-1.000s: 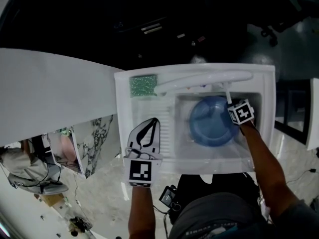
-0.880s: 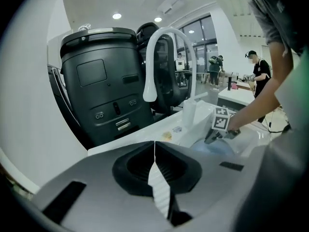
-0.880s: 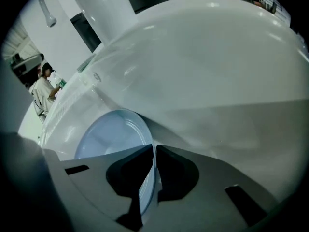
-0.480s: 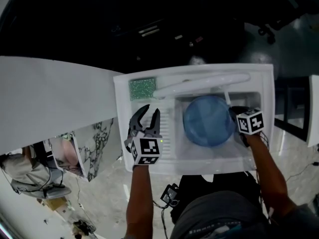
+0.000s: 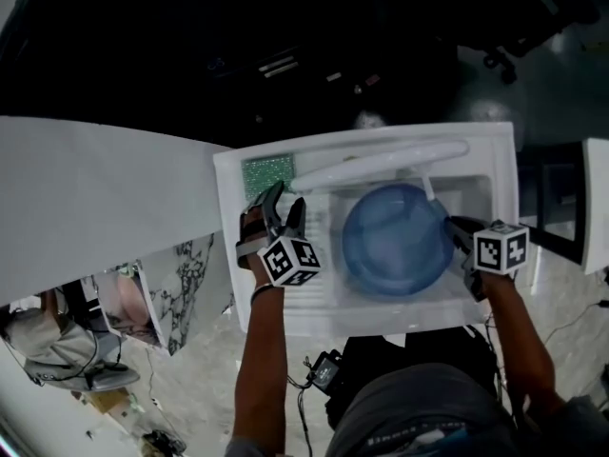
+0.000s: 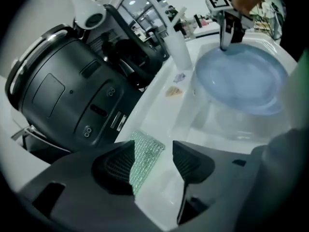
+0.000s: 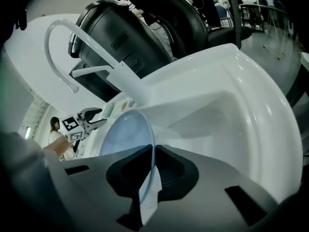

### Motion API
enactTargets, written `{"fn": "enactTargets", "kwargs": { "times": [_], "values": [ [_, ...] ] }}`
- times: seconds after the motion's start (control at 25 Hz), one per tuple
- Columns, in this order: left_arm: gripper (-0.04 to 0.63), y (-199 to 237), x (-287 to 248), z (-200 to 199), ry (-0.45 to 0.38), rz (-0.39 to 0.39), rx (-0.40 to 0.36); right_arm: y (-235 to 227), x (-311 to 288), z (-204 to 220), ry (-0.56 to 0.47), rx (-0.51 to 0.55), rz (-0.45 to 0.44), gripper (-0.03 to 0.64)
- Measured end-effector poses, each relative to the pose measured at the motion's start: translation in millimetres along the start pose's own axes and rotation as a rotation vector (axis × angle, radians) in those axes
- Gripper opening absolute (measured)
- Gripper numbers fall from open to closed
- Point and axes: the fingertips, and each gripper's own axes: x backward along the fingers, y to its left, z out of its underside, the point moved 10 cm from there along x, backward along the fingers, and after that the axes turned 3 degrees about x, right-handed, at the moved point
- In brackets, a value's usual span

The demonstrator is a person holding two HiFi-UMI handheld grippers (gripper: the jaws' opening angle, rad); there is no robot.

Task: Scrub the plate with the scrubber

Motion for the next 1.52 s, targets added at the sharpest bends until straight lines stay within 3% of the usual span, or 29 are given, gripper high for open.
{"fn": "enactTargets", "kwargs": {
  "times": [0.2, 0.32, 0.64, 0.88, 1.16, 1.32, 1.52],
  "values": [
    [0.235, -4, -18, 4, 0.032, 0.004, -0.108, 10, 21, 1, -0.037, -0.005, -0.026, 0.043],
    [0.179, -4, -21, 3, 0.019, -0.003, -0.144, 13, 28, 1, -0.048, 0.006, -0.029, 0.044],
    [0.104, -5, -1, -1, -0.052, -0.006, -0.108, 22, 38, 5, -0.074, 0.018, -0.030, 0.052],
    [0.077, -1, 47, -12, -0.186, -0.057, 0.001, 32, 51, 12, -0.103, 0.005, -0.037, 0.052],
    [0.072, 13, 132, -37, -0.417, -0.119, 0.131, 53, 63, 14, -0.156, -0.012, -0.055, 0.052],
    [0.072, -6, 190, -57, -0.523, -0.092, 0.113, 68, 71, 22, -0.181, -0.030, -0.072, 0.052],
    [0.072, -55, 237, -75, -0.585, -0.016, 0.018, 93, 76, 30, -0.209, -0.051, -0.098, 0.052]
  ]
}}
